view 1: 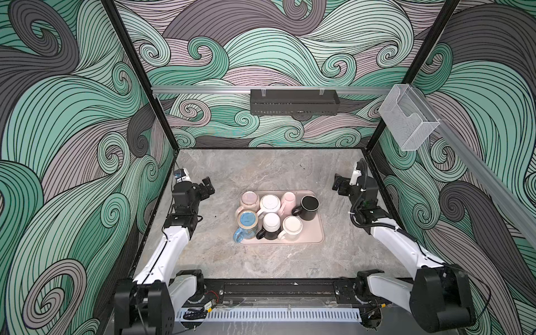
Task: Turn the mug right side up
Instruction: 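Reach the left gripper over the blue butterfly mug while the right gripper nears the tray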
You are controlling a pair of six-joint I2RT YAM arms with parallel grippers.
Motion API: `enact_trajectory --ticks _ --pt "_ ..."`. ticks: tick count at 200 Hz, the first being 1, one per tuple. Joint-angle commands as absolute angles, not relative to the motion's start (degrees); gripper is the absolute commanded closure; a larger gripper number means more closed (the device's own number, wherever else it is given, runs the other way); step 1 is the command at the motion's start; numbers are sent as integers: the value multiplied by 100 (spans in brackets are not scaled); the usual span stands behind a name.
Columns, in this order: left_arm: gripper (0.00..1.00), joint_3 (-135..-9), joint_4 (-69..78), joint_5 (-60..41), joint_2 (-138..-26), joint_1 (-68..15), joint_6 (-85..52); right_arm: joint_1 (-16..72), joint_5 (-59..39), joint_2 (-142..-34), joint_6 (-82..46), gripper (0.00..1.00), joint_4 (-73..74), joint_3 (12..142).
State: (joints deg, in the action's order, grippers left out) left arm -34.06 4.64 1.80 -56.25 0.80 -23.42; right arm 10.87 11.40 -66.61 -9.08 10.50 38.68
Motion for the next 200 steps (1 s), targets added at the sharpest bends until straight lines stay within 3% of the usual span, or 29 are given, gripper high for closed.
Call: enact_trajectory --ticks 1,48,95,126,200 --pt "13 -3740 -1184 -514 -5212 -650 -2945 1545 1043 -6719 -1151 5 -109 4189" --pt "14 -5226 -4337 533 -4943 -3027 -3317 2114 1192 -7074 -852 5 -441 4554" --pt "15 -5746 -5730 1126 -5278 -4293 -3521 2475 1615 -6998 -497 7 -686 4709" --pt "15 -5562 -5930 1159 -5404 -4730 -3738 2573 1535 -6759 -492 9 -727 4648" --pt "23 -4667 -4842 1197 -5559 -4755 -3458 2681 1536 -6665 -501 10 -757 4676"
